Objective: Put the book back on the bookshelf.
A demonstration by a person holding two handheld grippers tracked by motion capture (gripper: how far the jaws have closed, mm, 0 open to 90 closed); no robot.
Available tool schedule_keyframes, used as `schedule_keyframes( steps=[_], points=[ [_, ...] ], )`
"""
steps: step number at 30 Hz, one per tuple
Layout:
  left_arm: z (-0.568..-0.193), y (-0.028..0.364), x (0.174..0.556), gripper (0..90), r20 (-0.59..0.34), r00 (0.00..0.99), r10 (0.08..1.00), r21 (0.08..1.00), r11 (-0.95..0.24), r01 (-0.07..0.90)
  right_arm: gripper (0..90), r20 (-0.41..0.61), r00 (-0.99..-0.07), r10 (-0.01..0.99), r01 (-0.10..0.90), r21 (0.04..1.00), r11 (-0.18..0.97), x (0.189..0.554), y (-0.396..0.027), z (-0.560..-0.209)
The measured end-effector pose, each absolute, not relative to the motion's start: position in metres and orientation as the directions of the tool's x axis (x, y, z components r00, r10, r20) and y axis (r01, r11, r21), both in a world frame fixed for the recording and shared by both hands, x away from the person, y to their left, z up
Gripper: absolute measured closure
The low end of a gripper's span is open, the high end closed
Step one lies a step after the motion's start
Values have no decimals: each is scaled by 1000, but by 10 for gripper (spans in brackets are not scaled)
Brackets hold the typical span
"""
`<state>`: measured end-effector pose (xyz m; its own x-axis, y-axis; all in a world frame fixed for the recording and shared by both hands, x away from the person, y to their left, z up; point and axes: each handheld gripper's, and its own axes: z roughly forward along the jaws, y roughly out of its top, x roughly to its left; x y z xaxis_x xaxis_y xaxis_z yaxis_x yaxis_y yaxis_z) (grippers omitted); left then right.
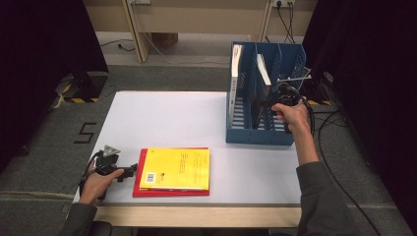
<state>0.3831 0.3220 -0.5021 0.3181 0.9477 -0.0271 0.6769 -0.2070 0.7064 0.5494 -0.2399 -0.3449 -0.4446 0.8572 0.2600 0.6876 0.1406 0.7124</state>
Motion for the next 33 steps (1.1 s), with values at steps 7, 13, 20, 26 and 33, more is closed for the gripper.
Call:
schedule_keyframes(
  steps=[7, 13, 20, 26, 33],
  points=[
    [-502, 322, 383, 68, -27, 318, 948, 706, -207, 678, 669, 233, -427, 874, 689, 710, 148, 560, -233, -344],
    [-502, 322, 383, 68, -27, 319, 947, 706, -208, 677, 663, 236, -415, 879, 689, 712, 134, 568, -227, -345],
    [-502, 322, 383, 68, -26, 319, 948, 708, -208, 676, 642, 236, -415, 879, 692, 709, 137, 570, -222, -345],
    [-503, 322, 382, 68, -23, 320, 947, 710, -210, 672, 570, 252, -401, 881, 677, 729, 100, 561, -229, -348],
    [-503, 322, 382, 67, -24, 319, 947, 716, -206, 667, 470, 270, -422, 865, 657, 749, 87, 535, -241, -352]
  ],
)
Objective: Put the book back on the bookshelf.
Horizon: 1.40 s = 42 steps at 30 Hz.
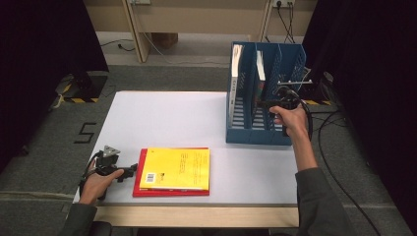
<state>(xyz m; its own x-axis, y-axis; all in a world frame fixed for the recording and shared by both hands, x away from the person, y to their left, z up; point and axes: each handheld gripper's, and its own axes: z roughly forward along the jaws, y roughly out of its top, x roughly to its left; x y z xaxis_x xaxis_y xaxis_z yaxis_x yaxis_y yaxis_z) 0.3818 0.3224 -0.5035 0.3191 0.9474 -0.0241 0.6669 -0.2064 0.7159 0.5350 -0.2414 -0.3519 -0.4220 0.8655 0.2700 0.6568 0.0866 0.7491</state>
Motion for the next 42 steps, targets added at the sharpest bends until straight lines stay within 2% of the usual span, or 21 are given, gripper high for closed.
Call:
schedule_keyframes(
  steps=[7, 11, 24, 31, 37, 42],
  points=[
    [-504, 323, 381, 66, -23, 320, 947, 722, -206, 661, 430, 300, -472, 829, 634, 769, 83, 510, -242, -358],
    [-504, 323, 381, 66, -23, 320, 947, 723, -205, 659, 408, 283, -485, 828, 630, 770, 105, 500, -242, -365],
    [-505, 323, 381, 66, -21, 322, 947, 725, -207, 657, 350, 347, -545, 763, 625, 775, 94, 467, -238, -389],
    [-505, 323, 381, 66, -20, 323, 946, 723, -210, 658, 343, 327, -580, 746, 597, 793, 116, 455, -228, -394],
    [-504, 323, 381, 65, -20, 323, 946, 722, -210, 659, 304, 341, -591, 731, 612, 780, 131, 451, -221, -401],
    [-504, 323, 381, 65, -20, 324, 946, 722, -211, 659, 236, 355, -607, 711, 618, 773, 142, 446, -213, -407]
  ],
)
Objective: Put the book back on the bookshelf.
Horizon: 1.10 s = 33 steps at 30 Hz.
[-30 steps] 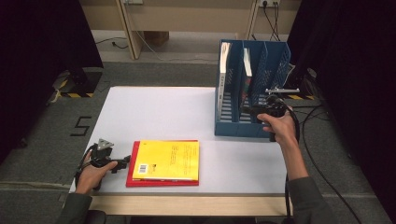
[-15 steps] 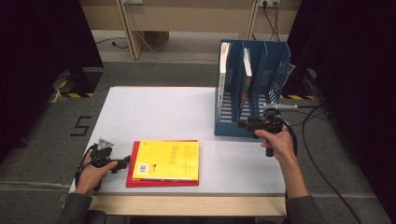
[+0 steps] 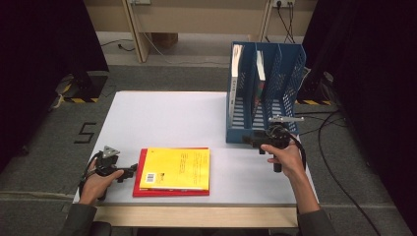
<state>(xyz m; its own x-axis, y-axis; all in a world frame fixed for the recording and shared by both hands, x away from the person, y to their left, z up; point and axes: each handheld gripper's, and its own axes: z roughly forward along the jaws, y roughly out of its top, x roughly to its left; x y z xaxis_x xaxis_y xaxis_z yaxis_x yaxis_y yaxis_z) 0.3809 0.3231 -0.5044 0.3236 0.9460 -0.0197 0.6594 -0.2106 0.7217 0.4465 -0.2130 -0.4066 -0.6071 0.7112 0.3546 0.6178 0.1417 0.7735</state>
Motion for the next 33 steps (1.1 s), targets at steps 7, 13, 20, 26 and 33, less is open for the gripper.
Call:
schedule_keyframes(
  steps=[7, 13, 20, 26, 33],
  points=[
    [-505, 323, 381, 65, -21, 325, 946, 725, -209, 657, 202, 362, -627, 690, 624, 764, 166, 440, -201, -416],
    [-505, 323, 381, 65, -21, 325, 946, 725, -209, 656, 208, 361, -644, 674, 628, 753, 197, 435, -191, -424],
    [-505, 323, 380, 65, -22, 325, 945, 726, -209, 655, 212, 366, -659, 657, 641, 731, 235, 430, -178, -435],
    [-505, 323, 381, 65, -23, 327, 945, 725, -210, 656, 215, 369, -664, 650, 651, 713, 261, 428, -171, -444],
    [-500, 324, 379, 124, -26, 326, 945, 720, -209, 662, 216, 381, -664, 643, 665, 695, 275, 428, -165, -453]
  ],
)
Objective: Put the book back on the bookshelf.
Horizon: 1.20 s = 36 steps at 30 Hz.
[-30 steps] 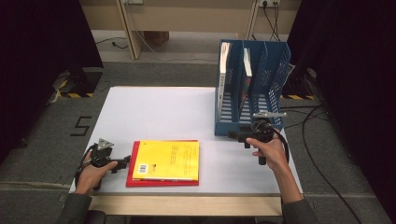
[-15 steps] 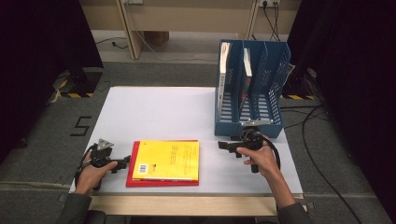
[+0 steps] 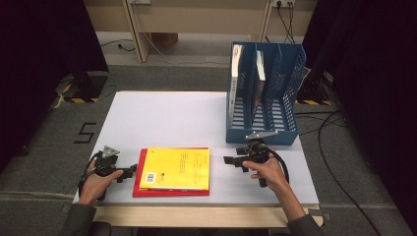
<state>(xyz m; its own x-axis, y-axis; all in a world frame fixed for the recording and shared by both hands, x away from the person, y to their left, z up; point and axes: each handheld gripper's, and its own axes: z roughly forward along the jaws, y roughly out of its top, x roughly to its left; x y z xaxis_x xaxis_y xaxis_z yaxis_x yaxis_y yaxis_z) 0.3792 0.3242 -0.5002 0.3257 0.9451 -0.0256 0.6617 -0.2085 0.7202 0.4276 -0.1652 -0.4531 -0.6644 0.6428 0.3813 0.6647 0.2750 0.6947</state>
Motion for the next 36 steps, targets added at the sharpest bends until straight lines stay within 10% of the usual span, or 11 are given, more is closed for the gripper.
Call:
schedule_keyframes(
  steps=[20, 29, 36],
  points=[
    [-487, 297, 369, 168, -9, 403, 915, 718, -274, 640, 216, 432, -666, 607, 697, 650, 302, 424, -143, -475],
    [-484, 282, 365, 357, -11, 458, 889, 718, -312, 622, 217, 448, -662, 601, 706, 641, 300, 424, -139, -478],
    [-485, 263, 364, 170, 2, 520, 854, 704, -370, 606, 218, 453, -668, 590, 707, 635, 312, 424, -133, -480]
  ],
)
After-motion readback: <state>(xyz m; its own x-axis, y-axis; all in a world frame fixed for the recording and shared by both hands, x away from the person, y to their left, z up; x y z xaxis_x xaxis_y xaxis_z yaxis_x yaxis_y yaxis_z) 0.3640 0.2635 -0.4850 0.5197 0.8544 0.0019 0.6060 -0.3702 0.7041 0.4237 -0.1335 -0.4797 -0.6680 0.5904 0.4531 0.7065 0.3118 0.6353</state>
